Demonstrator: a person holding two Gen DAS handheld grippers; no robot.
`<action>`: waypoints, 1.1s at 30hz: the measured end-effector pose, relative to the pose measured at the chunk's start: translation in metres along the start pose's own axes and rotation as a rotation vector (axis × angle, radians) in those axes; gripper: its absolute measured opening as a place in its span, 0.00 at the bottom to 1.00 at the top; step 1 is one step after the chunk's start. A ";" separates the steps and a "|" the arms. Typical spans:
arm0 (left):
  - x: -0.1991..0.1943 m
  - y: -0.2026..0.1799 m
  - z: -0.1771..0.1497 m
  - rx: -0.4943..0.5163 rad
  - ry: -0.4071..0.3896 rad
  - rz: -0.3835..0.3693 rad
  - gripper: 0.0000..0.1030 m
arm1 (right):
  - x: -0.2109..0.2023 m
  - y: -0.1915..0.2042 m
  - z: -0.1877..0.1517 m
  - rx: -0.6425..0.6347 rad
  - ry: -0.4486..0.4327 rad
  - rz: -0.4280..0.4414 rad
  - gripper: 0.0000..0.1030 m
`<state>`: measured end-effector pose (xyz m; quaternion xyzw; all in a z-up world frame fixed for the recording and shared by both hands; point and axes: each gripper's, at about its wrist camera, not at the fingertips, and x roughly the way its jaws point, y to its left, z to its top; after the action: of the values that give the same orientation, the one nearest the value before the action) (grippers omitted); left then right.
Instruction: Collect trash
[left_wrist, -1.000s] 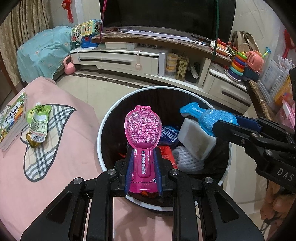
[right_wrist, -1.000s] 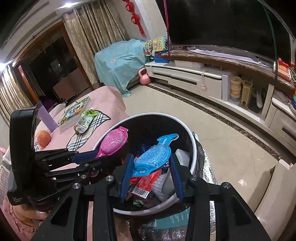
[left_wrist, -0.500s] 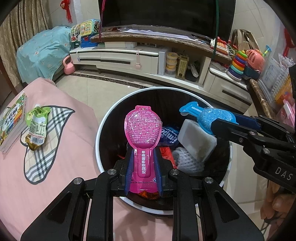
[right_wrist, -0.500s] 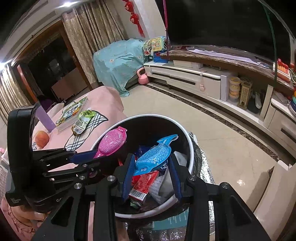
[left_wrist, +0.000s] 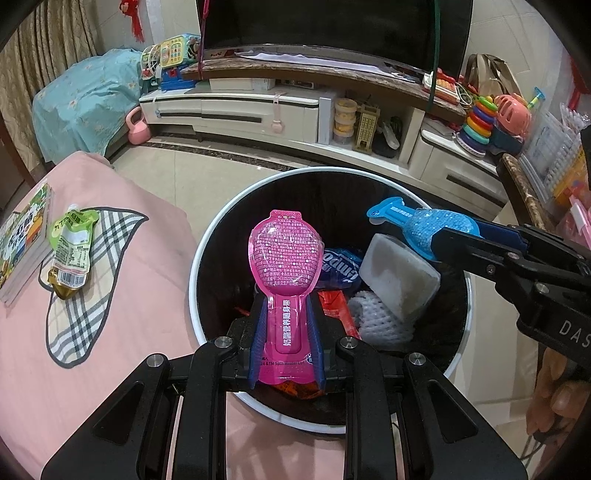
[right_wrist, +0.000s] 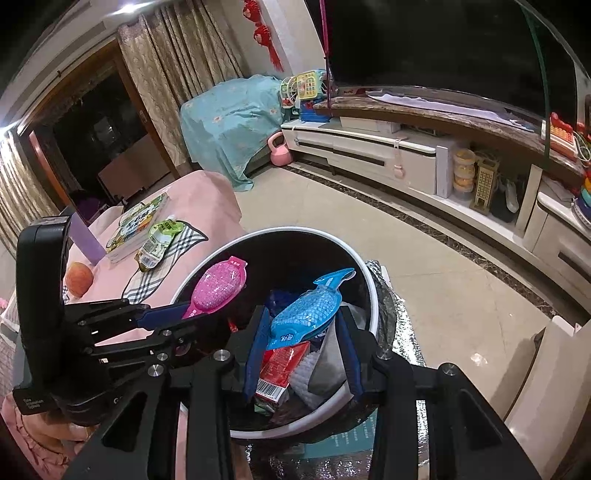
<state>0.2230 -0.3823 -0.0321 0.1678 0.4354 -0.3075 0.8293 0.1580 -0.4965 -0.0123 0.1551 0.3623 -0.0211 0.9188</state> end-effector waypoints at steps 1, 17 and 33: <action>0.000 0.000 0.000 0.000 -0.001 0.001 0.19 | 0.000 -0.001 0.000 0.003 0.002 0.003 0.37; -0.011 0.000 0.001 0.006 -0.022 0.027 0.66 | -0.001 -0.011 0.004 0.057 0.012 0.026 0.42; -0.051 0.032 -0.030 -0.096 -0.086 0.069 0.80 | -0.031 0.001 -0.001 0.104 -0.052 0.078 0.78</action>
<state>0.2039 -0.3232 -0.0068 0.1293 0.4075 -0.2644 0.8645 0.1350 -0.4974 0.0082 0.2162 0.3306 -0.0081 0.9186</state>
